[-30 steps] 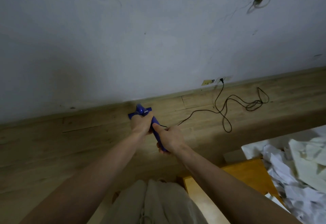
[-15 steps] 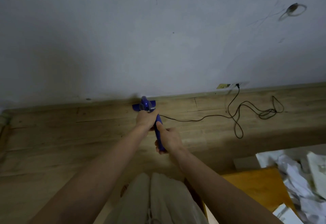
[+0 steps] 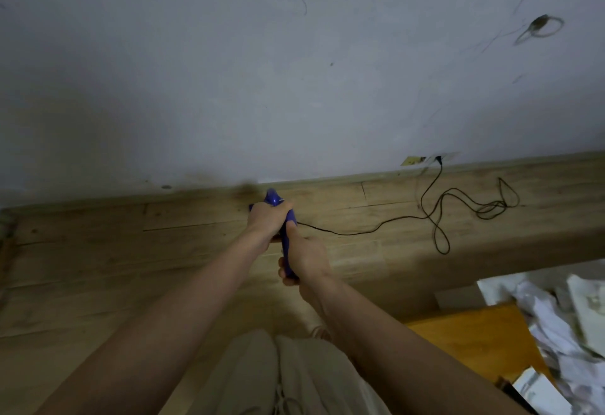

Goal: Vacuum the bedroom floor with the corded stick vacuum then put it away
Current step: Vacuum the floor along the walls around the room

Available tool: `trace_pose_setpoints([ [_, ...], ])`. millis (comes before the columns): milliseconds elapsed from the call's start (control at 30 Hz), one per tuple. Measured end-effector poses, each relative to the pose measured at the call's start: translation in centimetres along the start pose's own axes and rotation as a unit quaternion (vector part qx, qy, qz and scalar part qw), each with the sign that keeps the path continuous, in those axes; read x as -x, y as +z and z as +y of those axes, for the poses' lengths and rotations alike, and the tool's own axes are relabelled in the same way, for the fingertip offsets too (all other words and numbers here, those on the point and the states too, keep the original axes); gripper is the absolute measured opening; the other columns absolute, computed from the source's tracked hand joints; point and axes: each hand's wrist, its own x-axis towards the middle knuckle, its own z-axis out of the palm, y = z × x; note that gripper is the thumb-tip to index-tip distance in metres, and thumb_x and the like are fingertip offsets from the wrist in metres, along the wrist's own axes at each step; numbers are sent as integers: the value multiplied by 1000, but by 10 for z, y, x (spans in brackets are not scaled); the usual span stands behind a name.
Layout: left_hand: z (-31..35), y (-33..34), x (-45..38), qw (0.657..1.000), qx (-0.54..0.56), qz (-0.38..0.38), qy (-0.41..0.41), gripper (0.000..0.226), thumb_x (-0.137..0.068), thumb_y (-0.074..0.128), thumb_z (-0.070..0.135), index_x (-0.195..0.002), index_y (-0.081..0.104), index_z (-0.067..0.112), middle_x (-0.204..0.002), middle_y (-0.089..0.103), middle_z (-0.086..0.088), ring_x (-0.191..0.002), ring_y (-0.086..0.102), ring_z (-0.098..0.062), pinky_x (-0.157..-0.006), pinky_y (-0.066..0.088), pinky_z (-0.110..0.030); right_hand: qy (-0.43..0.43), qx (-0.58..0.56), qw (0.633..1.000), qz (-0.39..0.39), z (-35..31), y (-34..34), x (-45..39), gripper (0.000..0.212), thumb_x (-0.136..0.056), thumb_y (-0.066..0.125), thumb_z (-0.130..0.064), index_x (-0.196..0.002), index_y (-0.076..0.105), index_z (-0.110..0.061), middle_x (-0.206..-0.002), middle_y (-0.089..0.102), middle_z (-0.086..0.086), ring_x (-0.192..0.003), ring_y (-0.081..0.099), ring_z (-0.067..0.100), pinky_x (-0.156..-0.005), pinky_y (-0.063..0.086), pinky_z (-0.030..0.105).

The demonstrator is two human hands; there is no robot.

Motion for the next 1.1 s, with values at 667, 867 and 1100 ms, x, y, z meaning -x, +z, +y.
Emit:
trace_pose_setpoints([
  [667,-52,-63,11,999,-27,-42,13,25,-89,63,29,-97,63,5,-91,69,-14,-81,68,-28,-59,52,-31,7,6,1000,5,42,62,46,40,-101,40,-43,-87,58,-10,-63,54,4,-45,48,11,-41,40,23],
  [867,-51,-53,17,1000,-10,-23,12,30,-87,64,31,-99,66,4,-94,69,-12,-85,66,-26,-67,53,-33,3,-1,1000,2,39,49,42,45,-101,42,-43,-96,60,-2,-62,52,6,-42,45,12,-37,35,20],
  [1100,-45,-42,1,999,-36,7,37,31,-89,59,35,-88,65,5,-86,68,-12,-74,63,-25,-72,54,-37,1,37,999,-2,39,46,12,42,-99,45,-46,-87,56,-8,-63,54,5,-43,46,11,-38,37,18],
])
